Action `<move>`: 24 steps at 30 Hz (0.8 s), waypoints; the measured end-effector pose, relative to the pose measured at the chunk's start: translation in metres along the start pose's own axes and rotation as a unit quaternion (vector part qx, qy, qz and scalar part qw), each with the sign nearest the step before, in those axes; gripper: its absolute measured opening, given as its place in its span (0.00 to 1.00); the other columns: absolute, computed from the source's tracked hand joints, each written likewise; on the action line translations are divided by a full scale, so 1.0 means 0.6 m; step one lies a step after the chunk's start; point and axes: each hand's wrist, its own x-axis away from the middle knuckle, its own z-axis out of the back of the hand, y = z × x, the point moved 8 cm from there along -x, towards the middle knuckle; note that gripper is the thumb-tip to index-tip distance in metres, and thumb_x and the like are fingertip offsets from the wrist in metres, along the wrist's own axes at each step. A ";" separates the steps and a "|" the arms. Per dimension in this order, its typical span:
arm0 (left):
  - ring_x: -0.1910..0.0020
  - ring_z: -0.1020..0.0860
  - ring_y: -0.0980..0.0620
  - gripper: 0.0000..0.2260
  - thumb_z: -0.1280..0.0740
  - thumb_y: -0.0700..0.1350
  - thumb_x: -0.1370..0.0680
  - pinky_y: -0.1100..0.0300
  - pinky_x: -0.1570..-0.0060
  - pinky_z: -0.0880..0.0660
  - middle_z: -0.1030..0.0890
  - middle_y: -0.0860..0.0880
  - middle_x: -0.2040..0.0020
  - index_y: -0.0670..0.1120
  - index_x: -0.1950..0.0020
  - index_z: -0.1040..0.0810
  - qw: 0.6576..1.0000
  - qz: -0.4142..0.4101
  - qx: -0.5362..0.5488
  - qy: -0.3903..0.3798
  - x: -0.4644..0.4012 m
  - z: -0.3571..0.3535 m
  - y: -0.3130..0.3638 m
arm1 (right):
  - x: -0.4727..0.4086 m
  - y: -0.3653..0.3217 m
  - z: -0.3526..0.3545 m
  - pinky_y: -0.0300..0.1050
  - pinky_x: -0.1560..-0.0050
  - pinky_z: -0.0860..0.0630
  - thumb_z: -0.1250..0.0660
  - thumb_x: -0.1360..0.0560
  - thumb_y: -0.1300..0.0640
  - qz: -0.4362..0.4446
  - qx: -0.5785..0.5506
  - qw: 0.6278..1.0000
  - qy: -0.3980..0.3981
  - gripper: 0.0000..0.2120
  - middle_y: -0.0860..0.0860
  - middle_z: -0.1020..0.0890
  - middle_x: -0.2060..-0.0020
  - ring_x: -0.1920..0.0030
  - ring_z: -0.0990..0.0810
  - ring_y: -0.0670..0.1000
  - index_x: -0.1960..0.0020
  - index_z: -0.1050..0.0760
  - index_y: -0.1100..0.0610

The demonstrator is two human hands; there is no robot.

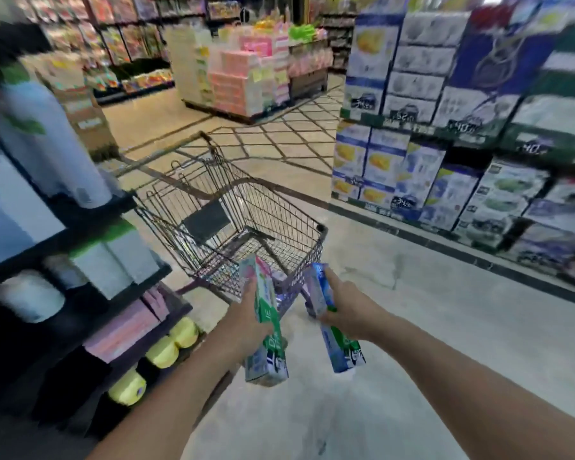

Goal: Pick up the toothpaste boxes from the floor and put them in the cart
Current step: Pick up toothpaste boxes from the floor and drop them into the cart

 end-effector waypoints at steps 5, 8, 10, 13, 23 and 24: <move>0.63 0.19 0.50 0.47 0.31 0.44 0.23 0.57 0.68 0.21 0.28 0.43 0.29 0.65 0.23 0.66 0.999 -0.025 0.008 -0.018 -0.123 -0.013 0.057 | -0.106 0.054 0.028 0.47 0.60 0.23 0.31 0.24 0.49 -0.013 -0.027 0.999 -0.017 0.46 0.58 0.29 0.39 0.55 0.21 0.54 0.21 0.62 0.44; 0.58 0.17 0.48 0.48 0.30 0.44 0.24 0.54 0.63 0.18 0.26 0.43 0.31 0.65 0.23 0.66 0.999 -0.013 0.021 -0.021 -0.213 -0.010 0.072 | -0.189 0.065 0.044 0.49 0.59 0.21 0.31 0.24 0.49 -0.013 -0.029 0.999 -0.023 0.46 0.57 0.28 0.41 0.56 0.21 0.53 0.21 0.61 0.44; 0.59 0.17 0.48 0.48 0.30 0.44 0.23 0.53 0.64 0.18 0.25 0.43 0.32 0.65 0.23 0.66 0.999 -0.007 0.025 -0.021 -0.281 -0.002 0.080 | -0.252 0.065 0.061 0.45 0.64 0.25 0.31 0.24 0.49 -0.010 -0.026 0.999 -0.028 0.45 0.57 0.27 0.43 0.57 0.21 0.53 0.20 0.61 0.44; 0.59 0.17 0.49 0.47 0.31 0.45 0.23 0.53 0.64 0.18 0.25 0.42 0.34 0.64 0.23 0.66 0.999 0.007 0.031 -0.027 -0.380 0.023 0.092 | -0.349 0.057 0.094 0.39 0.70 0.30 0.32 0.23 0.51 -0.013 -0.029 0.999 -0.041 0.45 0.58 0.27 0.46 0.62 0.24 0.50 0.20 0.61 0.47; 0.58 0.17 0.48 0.48 0.31 0.45 0.22 0.50 0.61 0.17 0.26 0.40 0.34 0.64 0.24 0.70 0.998 0.043 0.037 -0.006 -0.627 0.137 0.113 | -0.657 0.010 0.144 0.53 0.56 0.17 0.29 0.24 0.53 -0.002 -0.047 0.995 -0.089 0.48 0.59 0.28 0.35 0.51 0.19 0.56 0.20 0.62 0.45; 0.58 0.17 0.48 0.48 0.32 0.45 0.22 0.50 0.61 0.17 0.27 0.40 0.34 0.63 0.24 0.69 0.998 0.050 0.037 -0.004 -0.645 0.142 0.111 | -0.684 0.007 0.140 0.54 0.55 0.17 0.28 0.25 0.52 0.006 -0.044 0.995 -0.094 0.49 0.60 0.28 0.34 0.50 0.19 0.56 0.21 0.63 0.43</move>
